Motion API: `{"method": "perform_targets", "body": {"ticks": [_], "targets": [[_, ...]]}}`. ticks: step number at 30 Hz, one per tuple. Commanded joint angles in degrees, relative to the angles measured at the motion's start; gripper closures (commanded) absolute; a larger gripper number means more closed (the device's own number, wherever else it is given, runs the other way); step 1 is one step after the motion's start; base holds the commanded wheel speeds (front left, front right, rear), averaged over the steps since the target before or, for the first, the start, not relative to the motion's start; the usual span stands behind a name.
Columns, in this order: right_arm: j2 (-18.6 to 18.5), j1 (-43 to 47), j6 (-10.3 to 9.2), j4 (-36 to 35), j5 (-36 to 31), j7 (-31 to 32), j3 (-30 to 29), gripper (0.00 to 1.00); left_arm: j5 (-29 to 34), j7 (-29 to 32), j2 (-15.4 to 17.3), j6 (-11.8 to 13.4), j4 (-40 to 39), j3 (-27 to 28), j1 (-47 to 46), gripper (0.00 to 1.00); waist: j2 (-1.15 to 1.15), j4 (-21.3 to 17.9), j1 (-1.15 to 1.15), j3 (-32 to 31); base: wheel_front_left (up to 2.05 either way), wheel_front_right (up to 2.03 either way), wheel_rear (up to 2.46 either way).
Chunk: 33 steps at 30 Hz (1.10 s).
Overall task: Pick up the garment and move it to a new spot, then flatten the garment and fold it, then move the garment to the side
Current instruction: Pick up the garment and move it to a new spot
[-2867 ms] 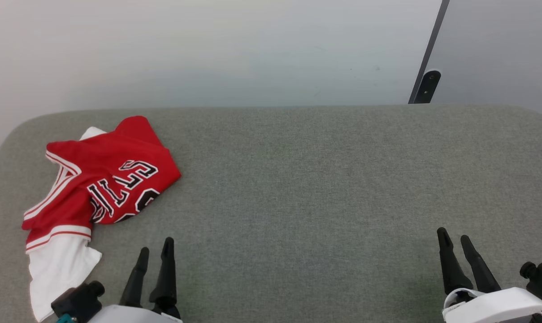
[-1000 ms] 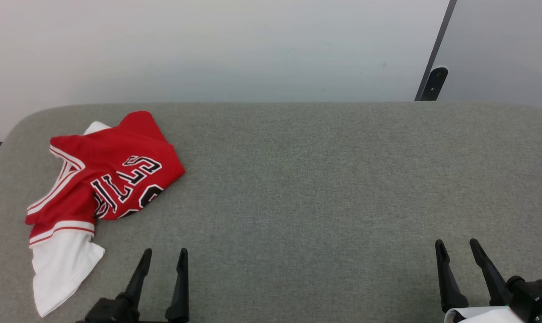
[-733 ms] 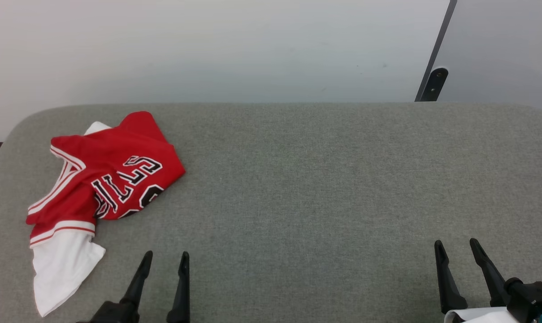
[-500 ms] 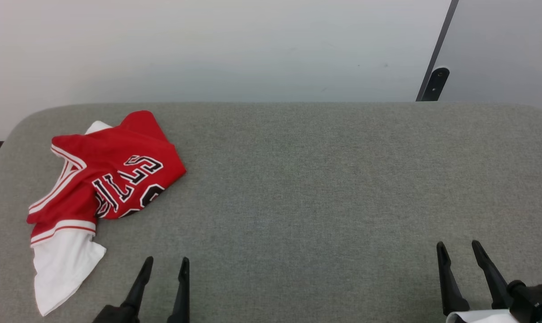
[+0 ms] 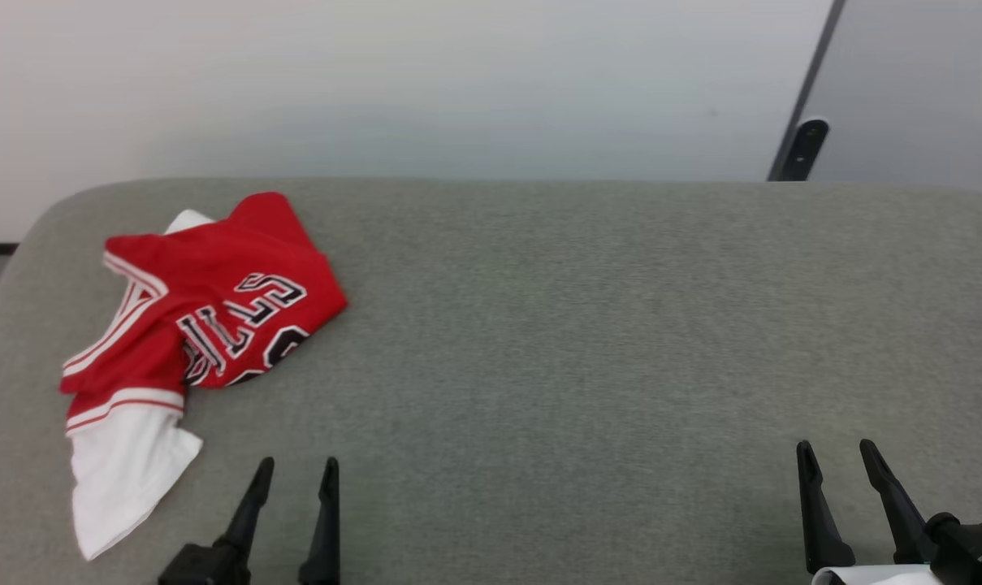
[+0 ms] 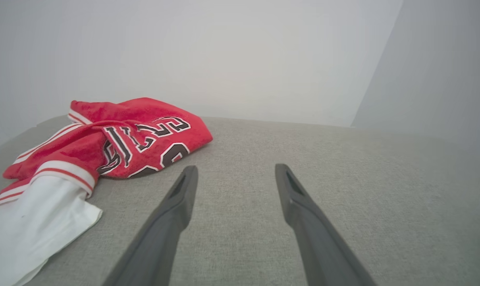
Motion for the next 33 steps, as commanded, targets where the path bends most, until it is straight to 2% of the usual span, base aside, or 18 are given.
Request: {"method": "perform_targets", "body": {"ticks": [1,22,33], "targets": [[0.09,-0.34,0.33,-0.29,0.21,-0.41,0.02,0.0,-0.36,-0.03,0.16,0.25,0.28,0.16,-0.59,0.0,0.0,1.78,0.0,0.54,0.0,0.0,0.0],[0.08,-4.49,0.28,0.94,-3.01,3.35,7.8,0.0,-2.53,-0.03,0.12,4.53,0.06,-0.86,0.22,0.0,0.0,26.43,0.0,-0.12,0.0,0.0,0.0],[-2.22,-11.91,0.28,4.81,-0.26,4.13,16.01,0.0,-5.65,-0.03,0.08,9.26,-6.12,2.3,4.28,0.0,0.0,28.56,0.0,2.46,0.0,0.0,0.0]]}}
